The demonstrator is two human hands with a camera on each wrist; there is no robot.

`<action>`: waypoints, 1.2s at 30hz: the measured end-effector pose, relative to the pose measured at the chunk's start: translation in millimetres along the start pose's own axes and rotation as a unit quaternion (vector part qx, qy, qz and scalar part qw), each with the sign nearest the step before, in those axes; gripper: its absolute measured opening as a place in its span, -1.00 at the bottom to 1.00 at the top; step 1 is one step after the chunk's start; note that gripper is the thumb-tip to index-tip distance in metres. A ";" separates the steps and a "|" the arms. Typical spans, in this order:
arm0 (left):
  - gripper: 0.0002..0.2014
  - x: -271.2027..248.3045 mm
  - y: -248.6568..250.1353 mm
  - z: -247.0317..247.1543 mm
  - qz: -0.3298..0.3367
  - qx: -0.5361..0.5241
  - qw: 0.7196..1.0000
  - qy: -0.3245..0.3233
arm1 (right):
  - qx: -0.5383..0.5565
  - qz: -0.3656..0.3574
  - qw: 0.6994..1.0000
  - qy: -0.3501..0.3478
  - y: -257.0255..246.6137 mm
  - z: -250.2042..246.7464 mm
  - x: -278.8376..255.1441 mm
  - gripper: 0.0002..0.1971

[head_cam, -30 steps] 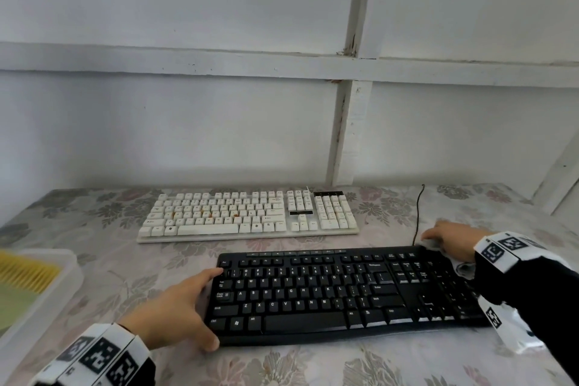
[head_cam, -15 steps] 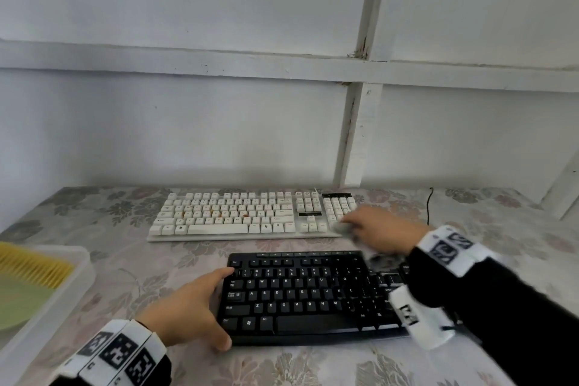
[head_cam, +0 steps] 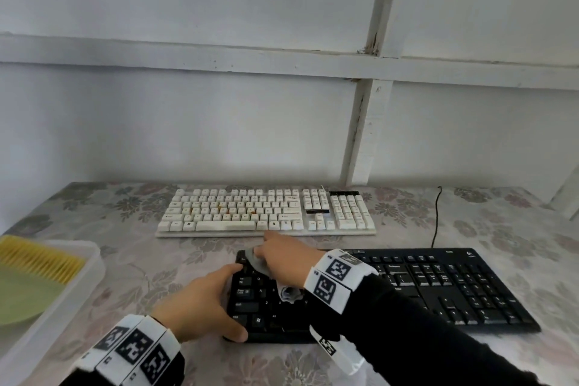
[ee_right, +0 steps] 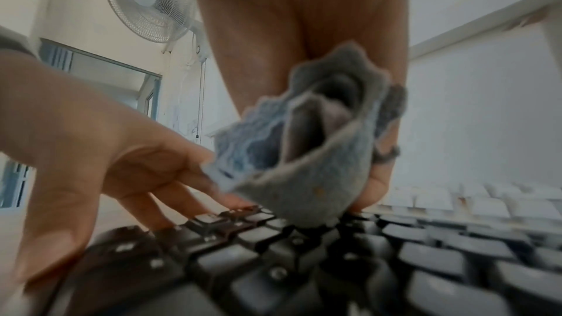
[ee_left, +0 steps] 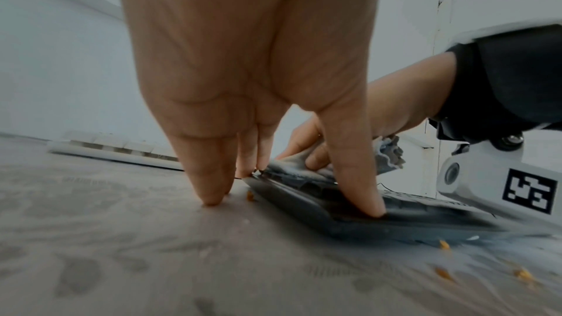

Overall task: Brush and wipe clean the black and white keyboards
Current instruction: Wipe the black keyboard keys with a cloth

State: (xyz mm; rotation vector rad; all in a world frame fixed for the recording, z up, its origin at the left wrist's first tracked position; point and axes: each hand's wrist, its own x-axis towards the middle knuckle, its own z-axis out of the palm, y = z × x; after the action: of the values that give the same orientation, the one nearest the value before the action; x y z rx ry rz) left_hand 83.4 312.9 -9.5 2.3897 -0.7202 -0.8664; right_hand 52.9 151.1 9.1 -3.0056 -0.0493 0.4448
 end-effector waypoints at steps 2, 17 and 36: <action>0.01 -1.4 3.0 -0.1 -0.001 0.000 1.000 0.002 | -0.014 0.003 1.000 0.010 4.9 3.6 -4.1 -0.79; -0.02 -9.3 10.8 0.6 -0.006 -0.022 1.000 0.000 | 0.012 0.143 0.987 0.065 98.3 19.3 -61.3 -0.62; -0.09 -3.4 4.6 0.9 0.001 -0.032 0.999 0.001 | 0.102 0.054 0.993 0.036 -1.6 -8.9 5.2 -0.79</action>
State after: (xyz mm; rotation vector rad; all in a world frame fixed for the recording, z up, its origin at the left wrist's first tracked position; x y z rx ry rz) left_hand 79.1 311.4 -5.9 2.3324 -0.6824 -0.8723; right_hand 60.5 152.0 16.3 -2.8286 0.1562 0.3288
